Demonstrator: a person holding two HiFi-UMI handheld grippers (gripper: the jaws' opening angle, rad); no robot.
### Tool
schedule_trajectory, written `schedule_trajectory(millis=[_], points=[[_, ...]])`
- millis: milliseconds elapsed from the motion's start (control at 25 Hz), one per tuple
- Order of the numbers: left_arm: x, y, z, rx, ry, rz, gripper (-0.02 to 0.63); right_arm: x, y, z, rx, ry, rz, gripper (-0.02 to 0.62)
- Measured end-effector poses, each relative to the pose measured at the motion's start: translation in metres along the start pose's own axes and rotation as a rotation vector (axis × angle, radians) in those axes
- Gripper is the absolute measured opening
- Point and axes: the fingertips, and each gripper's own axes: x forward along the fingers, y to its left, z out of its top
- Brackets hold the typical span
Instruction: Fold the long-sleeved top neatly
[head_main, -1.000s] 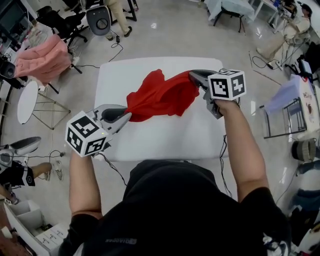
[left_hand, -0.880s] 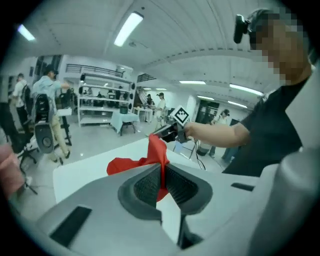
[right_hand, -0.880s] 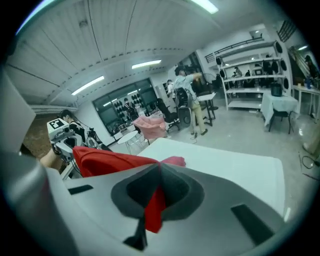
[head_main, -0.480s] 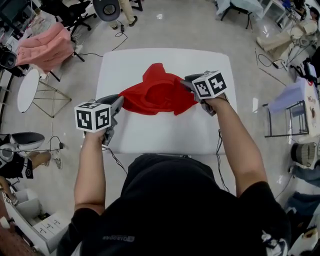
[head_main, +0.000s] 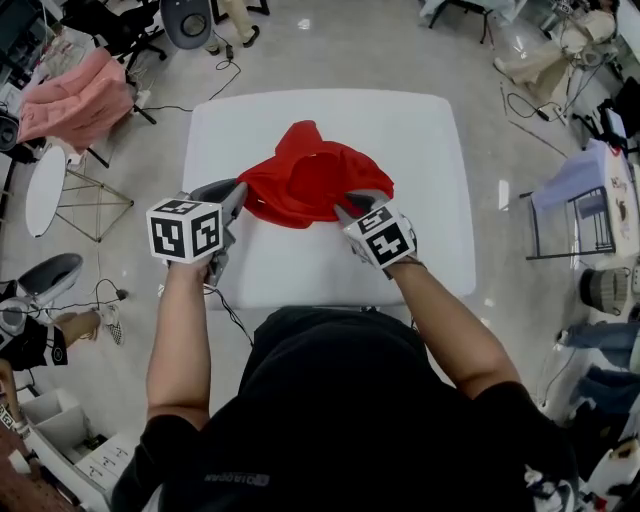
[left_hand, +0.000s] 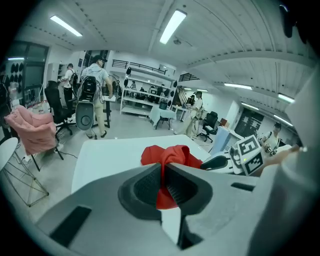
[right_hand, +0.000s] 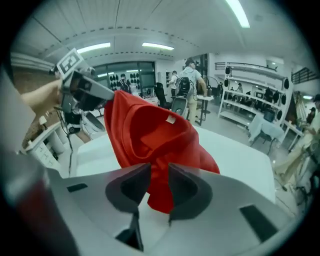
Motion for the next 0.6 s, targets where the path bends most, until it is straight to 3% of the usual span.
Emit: schedule_trajectory(millis=[80,240,440,600], points=[[0.002,0.000,-0.001,0.012,0.005,-0.001,0.025,0.013,-0.004,-0.011,-0.042,0.048,-0.093,0.149],[0.003,0.002,-0.003,0.041,0.012,-0.003,0.025,0.026,-0.022,-0.036,-0.071,0.122,-0.212,0.165],[0.007,0.008,-0.004,0.109,0.030,0.015,0.025,0.001,-0.062,-0.052,0.058,0.106,-0.261,0.046],[0.007,0.018,0.002,0.181,0.027,0.058,0.025,-0.042,-0.104,-0.039,0.088,0.023,-0.314,0.038]])
